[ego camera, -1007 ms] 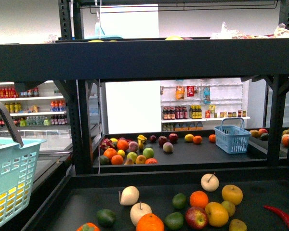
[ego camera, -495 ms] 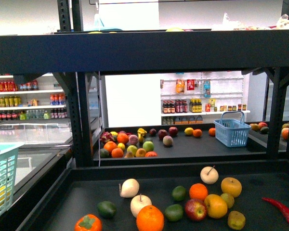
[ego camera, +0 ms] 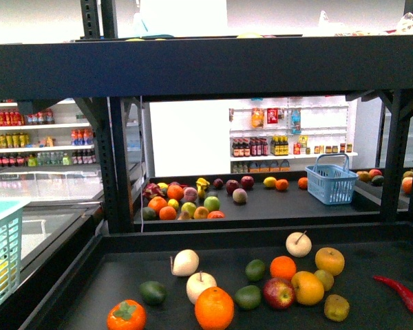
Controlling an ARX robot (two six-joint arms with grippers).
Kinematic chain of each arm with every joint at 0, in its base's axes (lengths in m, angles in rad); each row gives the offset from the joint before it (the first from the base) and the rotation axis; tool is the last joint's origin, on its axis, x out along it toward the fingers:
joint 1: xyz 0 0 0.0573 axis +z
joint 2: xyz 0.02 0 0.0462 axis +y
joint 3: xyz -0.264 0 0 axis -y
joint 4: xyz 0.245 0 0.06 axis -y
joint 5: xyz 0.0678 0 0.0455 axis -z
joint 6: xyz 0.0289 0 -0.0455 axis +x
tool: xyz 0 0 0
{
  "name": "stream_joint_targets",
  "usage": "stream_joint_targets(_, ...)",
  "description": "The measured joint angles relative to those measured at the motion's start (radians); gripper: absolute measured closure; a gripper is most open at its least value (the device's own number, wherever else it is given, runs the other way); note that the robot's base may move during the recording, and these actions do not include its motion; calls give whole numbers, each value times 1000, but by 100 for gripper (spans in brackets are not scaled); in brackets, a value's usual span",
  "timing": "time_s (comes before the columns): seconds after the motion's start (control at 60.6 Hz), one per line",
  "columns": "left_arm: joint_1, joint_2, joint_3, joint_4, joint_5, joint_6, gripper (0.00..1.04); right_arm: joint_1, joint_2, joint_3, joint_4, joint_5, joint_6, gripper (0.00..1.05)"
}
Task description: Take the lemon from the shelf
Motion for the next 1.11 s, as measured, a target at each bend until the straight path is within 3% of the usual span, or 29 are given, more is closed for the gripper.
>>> stream_joint_targets(0.429, 13, -60, -117, -36, 51, 62, 6, 0, 0, 0, 0, 0, 0, 2)
stream_joint_targets(0.743, 10, -120, -122, -42, 54, 62, 8, 0, 0, 0, 0, 0, 0, 2)
stream_joint_targets(1.106, 9, -222, -140, -151, 78, 96, 8, 0, 0, 0, 0, 0, 0, 2)
